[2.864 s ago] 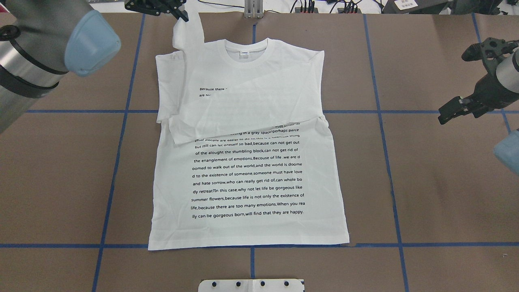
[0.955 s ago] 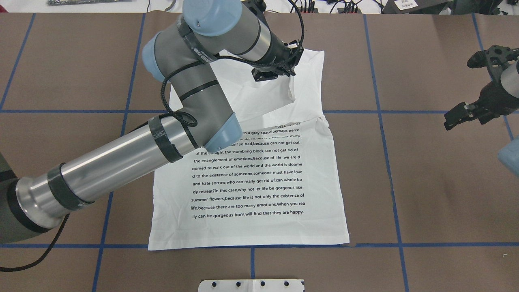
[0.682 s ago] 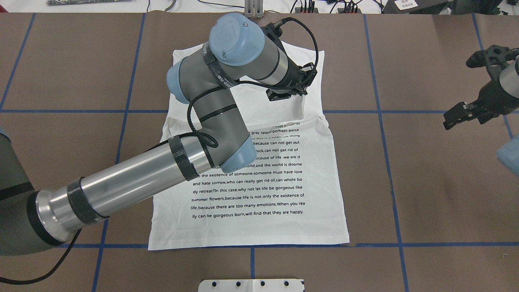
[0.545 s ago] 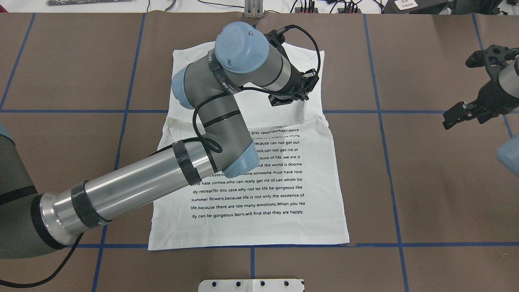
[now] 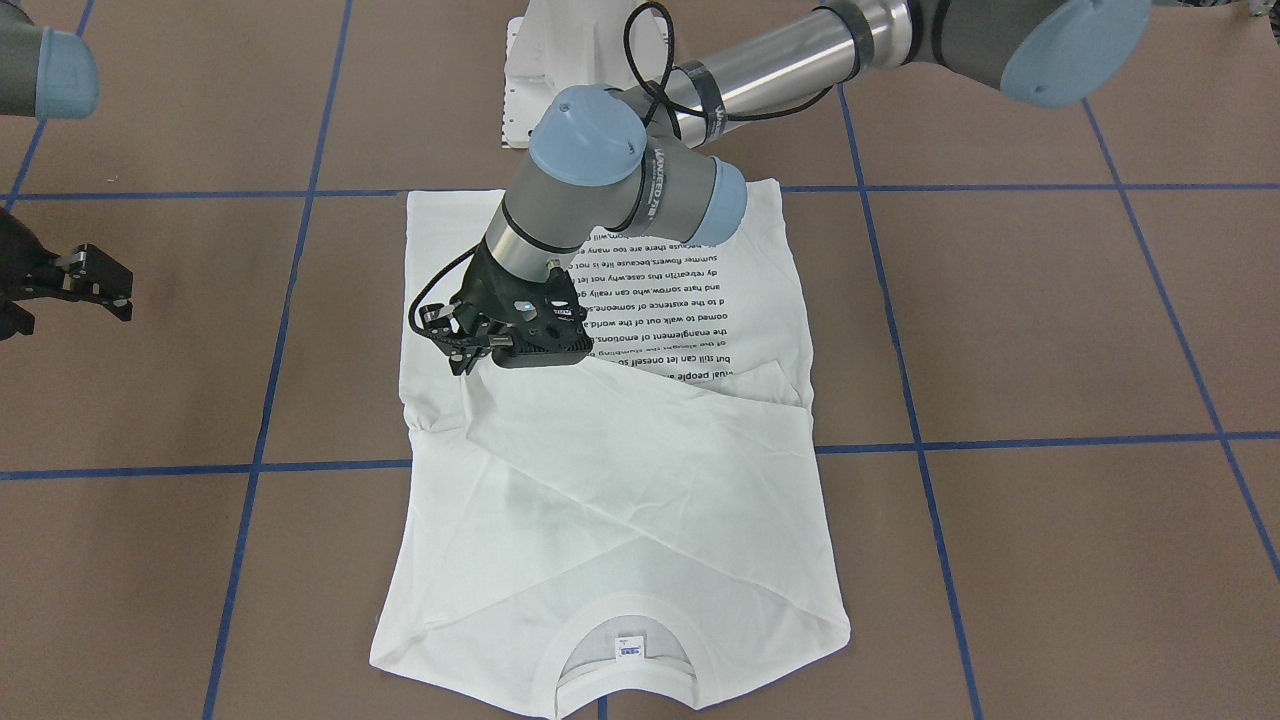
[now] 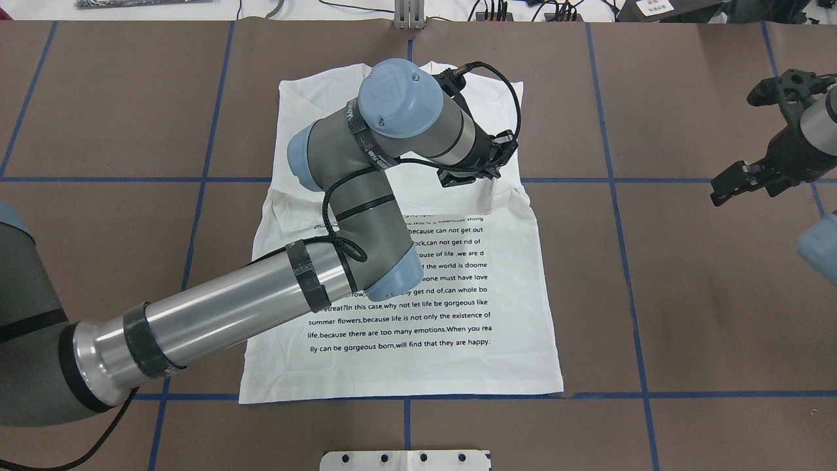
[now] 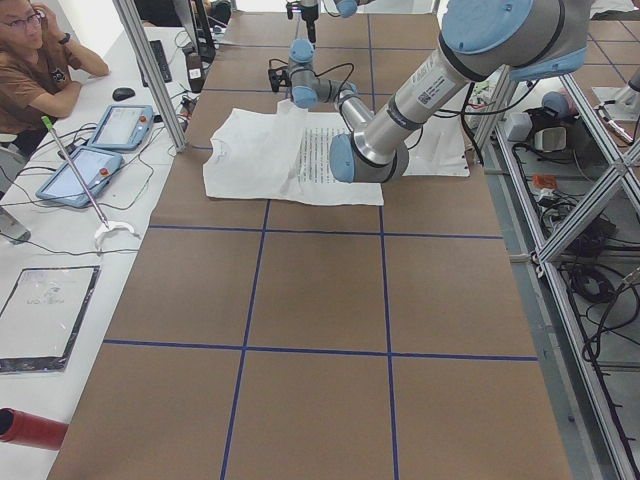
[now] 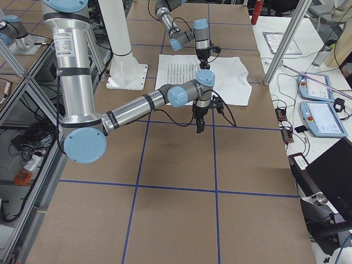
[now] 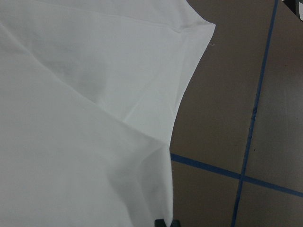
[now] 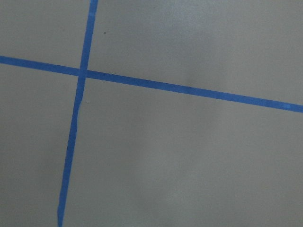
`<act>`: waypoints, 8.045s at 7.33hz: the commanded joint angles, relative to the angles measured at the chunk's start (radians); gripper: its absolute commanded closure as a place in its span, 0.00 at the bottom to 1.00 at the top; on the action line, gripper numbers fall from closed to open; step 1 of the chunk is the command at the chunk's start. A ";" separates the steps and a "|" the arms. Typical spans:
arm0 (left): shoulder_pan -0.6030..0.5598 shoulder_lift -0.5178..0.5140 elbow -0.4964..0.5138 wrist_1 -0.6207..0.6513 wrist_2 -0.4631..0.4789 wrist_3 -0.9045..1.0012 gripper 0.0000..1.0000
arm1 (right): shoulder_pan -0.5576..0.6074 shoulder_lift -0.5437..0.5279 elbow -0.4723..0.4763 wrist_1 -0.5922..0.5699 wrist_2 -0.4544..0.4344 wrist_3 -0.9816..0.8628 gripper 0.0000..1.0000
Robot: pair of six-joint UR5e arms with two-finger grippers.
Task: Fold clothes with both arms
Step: 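Lay the sleeve down on the chest, open and draw back the left gripper, then move the left gripper to the shirt's middle while the right gripper reaches the hem corner, then hold both grippers down along the shirt's side edge near the hem, then move the left gripper down to the hem corner nearest it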
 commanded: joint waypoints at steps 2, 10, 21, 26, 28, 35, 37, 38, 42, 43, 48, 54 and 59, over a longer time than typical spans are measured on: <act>0.003 0.002 -0.002 -0.128 0.000 -0.103 0.08 | -0.001 0.013 -0.008 0.000 0.000 0.054 0.00; -0.011 0.333 -0.486 0.073 -0.009 -0.010 0.01 | -0.137 -0.040 0.030 0.264 -0.009 0.389 0.00; -0.002 0.603 -0.863 0.370 0.003 0.185 0.01 | -0.760 0.051 0.070 0.295 -0.375 0.842 0.01; -0.001 0.596 -0.851 0.365 0.002 0.187 0.01 | -0.785 0.039 0.070 0.282 -0.368 0.852 0.04; -0.001 0.596 -0.852 0.365 0.003 0.187 0.01 | -0.788 0.038 0.067 0.279 -0.364 0.852 0.11; 0.001 0.597 -0.861 0.367 0.003 0.187 0.01 | -0.791 0.028 0.073 0.279 -0.333 0.896 0.20; 0.001 0.599 -0.863 0.367 0.003 0.187 0.01 | -0.795 0.028 0.078 0.279 -0.324 0.896 0.20; 0.001 0.599 -0.863 0.367 0.003 0.187 0.01 | -0.796 0.030 0.081 0.279 -0.325 0.914 0.31; 0.001 0.593 -0.865 0.367 0.002 0.187 0.01 | -0.796 0.027 0.073 0.279 -0.325 0.928 0.39; 0.001 0.591 -0.865 0.367 0.002 0.187 0.01 | -0.792 0.027 0.076 0.279 -0.324 0.928 0.57; -0.002 0.593 -0.866 0.369 0.002 0.187 0.01 | -0.792 0.030 0.100 0.279 -0.324 0.928 1.00; 0.080 0.920 -0.964 0.381 0.005 0.182 0.02 | -0.789 0.033 0.174 0.281 -0.325 0.936 1.00; 0.298 0.962 -0.865 0.284 0.172 0.039 0.02 | -0.786 0.038 0.196 0.281 -0.325 0.936 1.00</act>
